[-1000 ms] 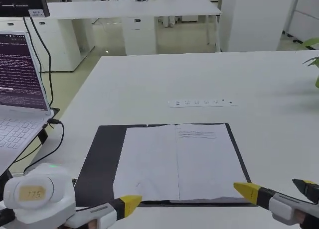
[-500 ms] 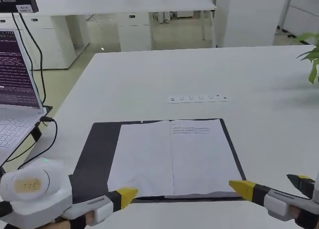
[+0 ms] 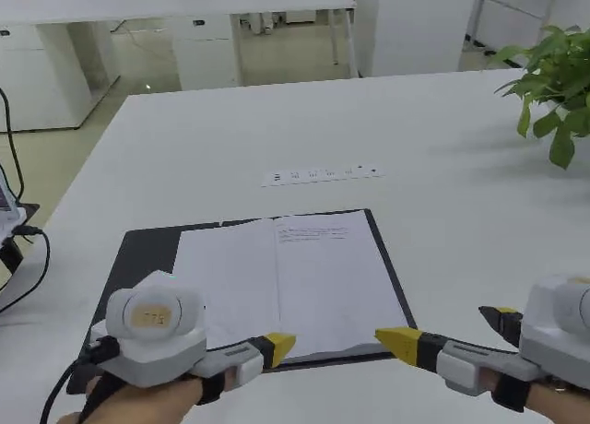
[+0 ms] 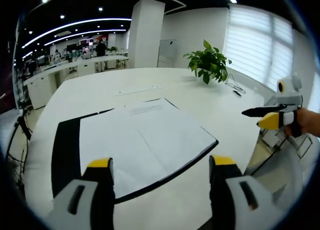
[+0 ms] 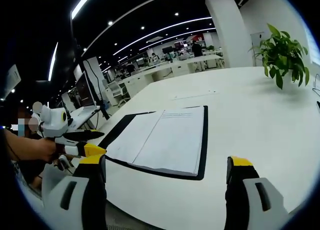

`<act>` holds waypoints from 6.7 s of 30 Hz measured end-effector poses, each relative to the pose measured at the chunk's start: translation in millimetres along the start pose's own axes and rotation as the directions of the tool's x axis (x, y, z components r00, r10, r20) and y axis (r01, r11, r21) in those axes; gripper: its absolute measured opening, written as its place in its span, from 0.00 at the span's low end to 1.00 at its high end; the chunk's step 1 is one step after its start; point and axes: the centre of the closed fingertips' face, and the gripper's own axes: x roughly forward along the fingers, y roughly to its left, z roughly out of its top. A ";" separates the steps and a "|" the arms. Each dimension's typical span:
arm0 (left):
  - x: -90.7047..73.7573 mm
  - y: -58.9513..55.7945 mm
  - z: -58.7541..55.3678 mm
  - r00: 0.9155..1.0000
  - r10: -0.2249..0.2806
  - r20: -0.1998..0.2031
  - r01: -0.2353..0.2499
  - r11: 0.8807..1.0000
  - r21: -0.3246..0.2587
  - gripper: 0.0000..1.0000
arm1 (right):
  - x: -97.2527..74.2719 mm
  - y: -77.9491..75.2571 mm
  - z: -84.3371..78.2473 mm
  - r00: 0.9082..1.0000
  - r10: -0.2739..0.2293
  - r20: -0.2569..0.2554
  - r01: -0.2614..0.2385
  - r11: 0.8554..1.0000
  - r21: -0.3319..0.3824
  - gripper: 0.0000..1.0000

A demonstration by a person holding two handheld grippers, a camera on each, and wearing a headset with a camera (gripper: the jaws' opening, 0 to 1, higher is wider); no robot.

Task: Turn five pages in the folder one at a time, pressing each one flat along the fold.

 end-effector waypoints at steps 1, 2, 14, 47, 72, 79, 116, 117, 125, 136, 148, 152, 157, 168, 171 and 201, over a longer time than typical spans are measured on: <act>6.2 -5.9 0.7 1.000 -0.011 -0.003 0.011 1.000 0.006 0.77 | 0.1 -0.5 -0.4 1.000 -0.001 0.001 0.001 1.000 0.000 1.00; 10.0 -9.4 1.5 1.000 -0.017 -0.003 0.017 1.000 0.005 0.77 | 0.4 -1.0 -1.1 1.000 0.000 -0.003 0.000 1.000 0.005 1.00; 59.9 -46.2 7.5 0.997 -0.075 0.004 0.075 0.997 0.023 0.74 | 6.4 -0.2 -1.7 1.000 0.010 -0.002 -0.010 1.000 0.028 1.00; 147.6 -67.8 -31.2 1.000 0.000 0.031 -0.003 0.993 0.119 0.64 | 14.4 -18.6 -11.0 1.000 -0.001 -0.015 0.002 0.994 0.108 0.98; 147.9 -50.9 -28.3 0.999 0.020 0.032 -0.024 0.993 0.114 0.27 | 19.8 -13.0 -26.9 0.999 0.009 -0.032 -0.004 0.988 0.157 0.96; 147.8 -39.8 -26.6 0.999 0.033 0.010 -0.034 0.995 0.096 0.10 | 23.3 -8.9 -28.3 0.999 0.020 -0.038 -0.013 0.986 0.163 0.95; 147.4 -43.0 -26.9 0.999 0.014 0.049 -0.015 1.000 0.021 0.08 | 97.6 10.2 -52.0 0.990 0.116 -0.076 -0.045 0.785 0.617 0.38; 147.5 -42.6 -26.8 0.999 0.014 0.049 -0.015 1.000 0.020 0.08 | 97.8 9.4 -52.6 0.991 0.111 -0.074 -0.041 0.784 0.620 0.39; 147.8 -42.1 -26.6 0.999 0.012 0.051 -0.013 1.000 0.016 0.08 | 102.9 -3.0 -59.7 0.996 0.054 -0.078 0.009 0.766 0.643 0.34; 147.6 -42.5 -26.7 0.999 0.011 0.043 -0.012 1.000 0.020 0.09 | 100.1 -23.8 -67.9 0.994 -0.052 -0.092 0.100 0.746 0.659 0.01; 127.3 -41.3 -28.0 0.998 -0.055 -0.034 0.057 0.997 0.049 0.27 | 91.3 -17.6 -50.9 0.996 -0.085 -0.021 0.078 0.759 0.646 0.00; 105.5 -26.6 -19.5 0.998 -0.058 0.000 0.058 0.995 0.076 0.31 | 86.9 -9.3 -38.7 0.996 -0.091 0.020 0.059 0.778 0.625 0.00; 74.2 -0.7 -6.9 0.999 -0.025 0.048 0.022 0.998 0.051 0.30 | 84.6 7.1 -21.2 0.995 -0.087 0.055 0.040 0.818 0.574 0.00; 11.5 54.3 15.2 0.988 0.045 0.148 -0.050 0.998 0.027 0.31 | 95.8 69.3 16.1 0.992 -0.012 0.129 -0.045 0.900 0.433 0.00; -0.1 65.3 16.7 0.984 0.063 0.166 -0.067 0.998 0.018 0.31 | 100.1 83.5 19.5 0.992 0.005 0.126 -0.055 0.916 0.396 0.00; -81.3 145.1 -13.9 0.962 0.191 0.194 -0.180 0.981 -0.072 0.29 | 168.4 193.1 -23.3 0.983 0.144 -0.114 -0.142 0.990 0.025 0.00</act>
